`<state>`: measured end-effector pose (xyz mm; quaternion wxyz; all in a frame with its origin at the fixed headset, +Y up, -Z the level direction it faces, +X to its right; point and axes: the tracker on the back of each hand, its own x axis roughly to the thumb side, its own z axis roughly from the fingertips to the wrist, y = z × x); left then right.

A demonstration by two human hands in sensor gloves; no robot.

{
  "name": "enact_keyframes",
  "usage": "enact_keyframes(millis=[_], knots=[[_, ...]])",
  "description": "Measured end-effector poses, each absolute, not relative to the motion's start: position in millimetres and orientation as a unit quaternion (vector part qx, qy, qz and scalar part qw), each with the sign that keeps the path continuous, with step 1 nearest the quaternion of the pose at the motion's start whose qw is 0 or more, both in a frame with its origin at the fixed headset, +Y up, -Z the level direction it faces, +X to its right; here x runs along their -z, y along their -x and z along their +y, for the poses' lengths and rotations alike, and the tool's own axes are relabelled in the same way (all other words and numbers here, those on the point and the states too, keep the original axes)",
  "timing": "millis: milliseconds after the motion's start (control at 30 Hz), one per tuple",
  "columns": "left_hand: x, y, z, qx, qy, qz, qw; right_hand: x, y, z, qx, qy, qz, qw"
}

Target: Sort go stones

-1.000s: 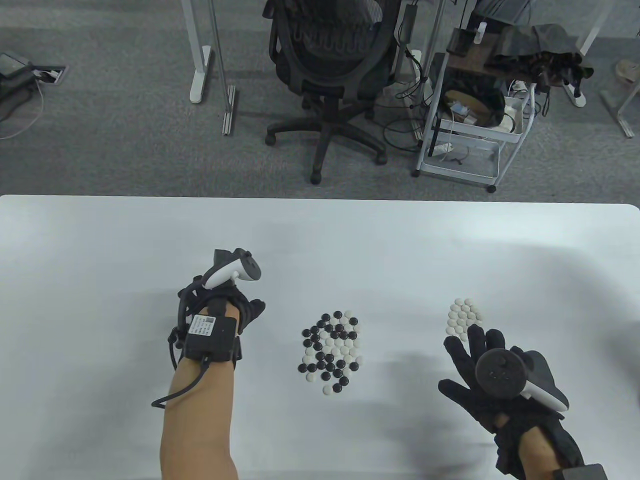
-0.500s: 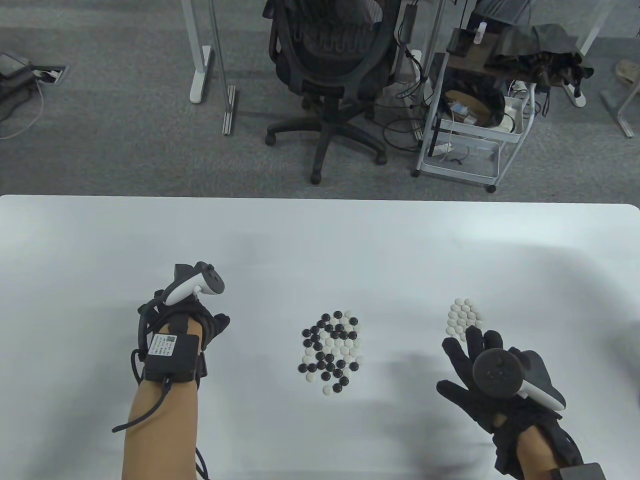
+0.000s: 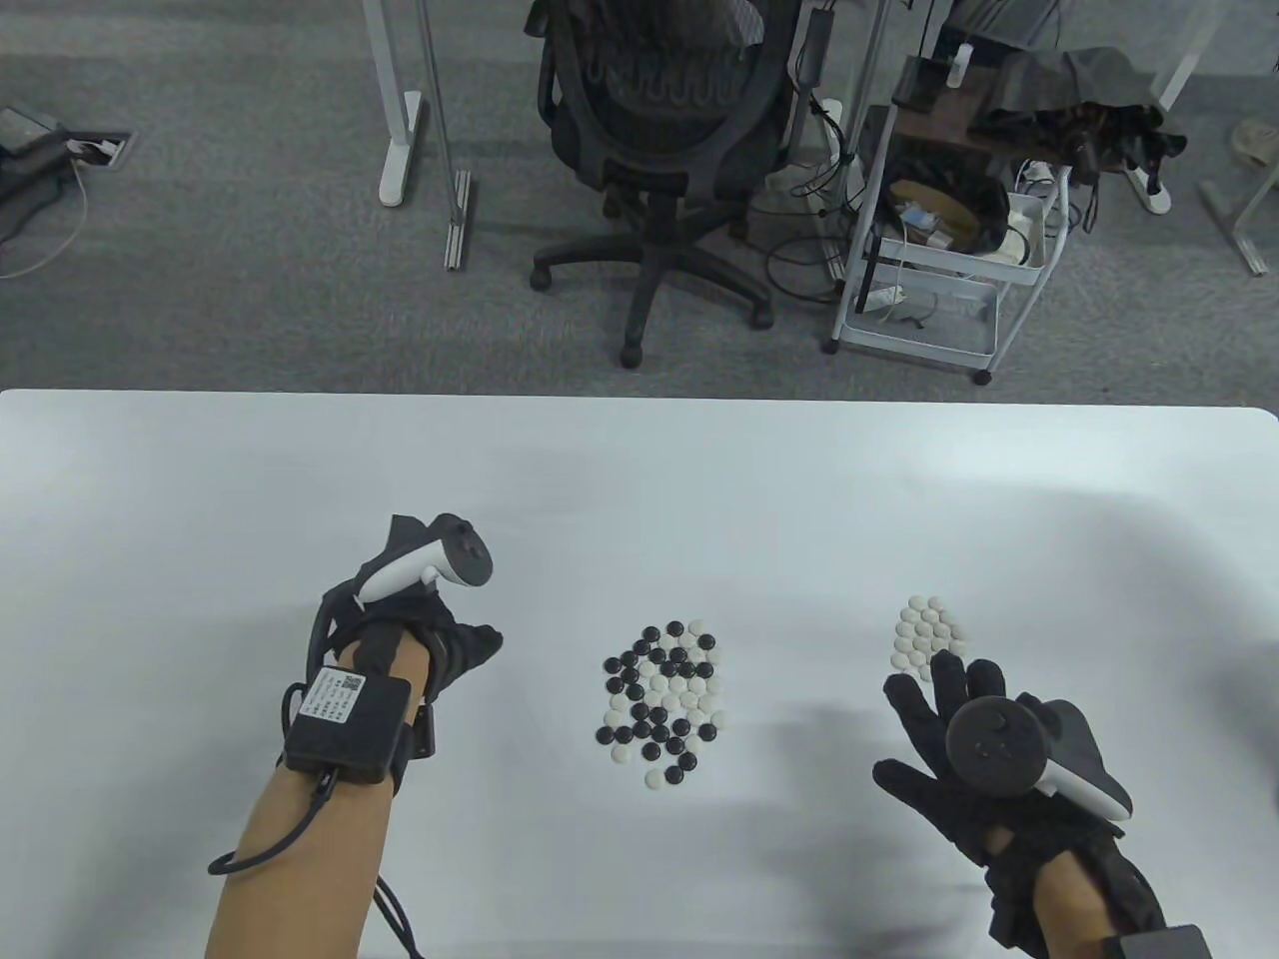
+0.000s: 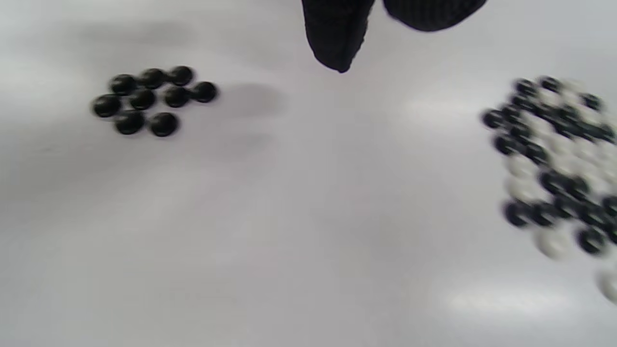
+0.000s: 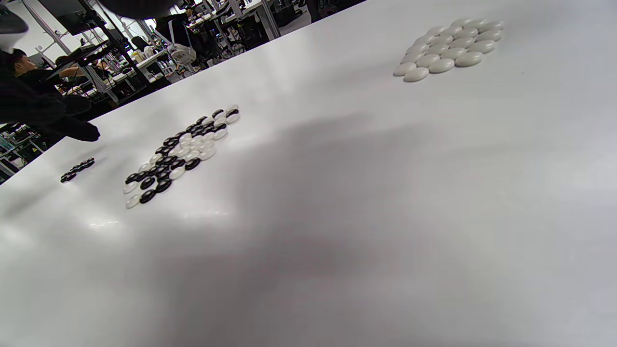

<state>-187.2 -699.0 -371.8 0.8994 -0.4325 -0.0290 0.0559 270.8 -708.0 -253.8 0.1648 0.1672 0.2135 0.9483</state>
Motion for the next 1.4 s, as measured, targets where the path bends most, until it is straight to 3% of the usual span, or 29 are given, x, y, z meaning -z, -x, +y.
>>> enact_keyframes(millis=[267,633,867,1167,1400], knots=[[334.3,108.5,-708.1,0.033,0.448,-0.188,0.874,253.6,-271.2,-708.0,-0.949,-0.168,0.212,0.165],[313.6,89.7,-745.8,0.069,0.457,-0.227,0.857,253.5,-270.8,-708.7,-0.948,-0.168,0.215,0.162],[306.2,134.5,-749.8,0.090,0.451,-0.178,0.870,253.7,-270.9,-708.9,-0.948,-0.166,0.216,0.162],[306.8,241.3,-744.4,0.022,0.456,-0.026,0.889,254.0,-270.7,-708.8,-0.949,-0.165,0.217,0.161],[321.6,266.3,-746.8,-0.039,0.445,0.027,0.894,254.2,-270.7,-709.2,-0.949,-0.165,0.217,0.161]])
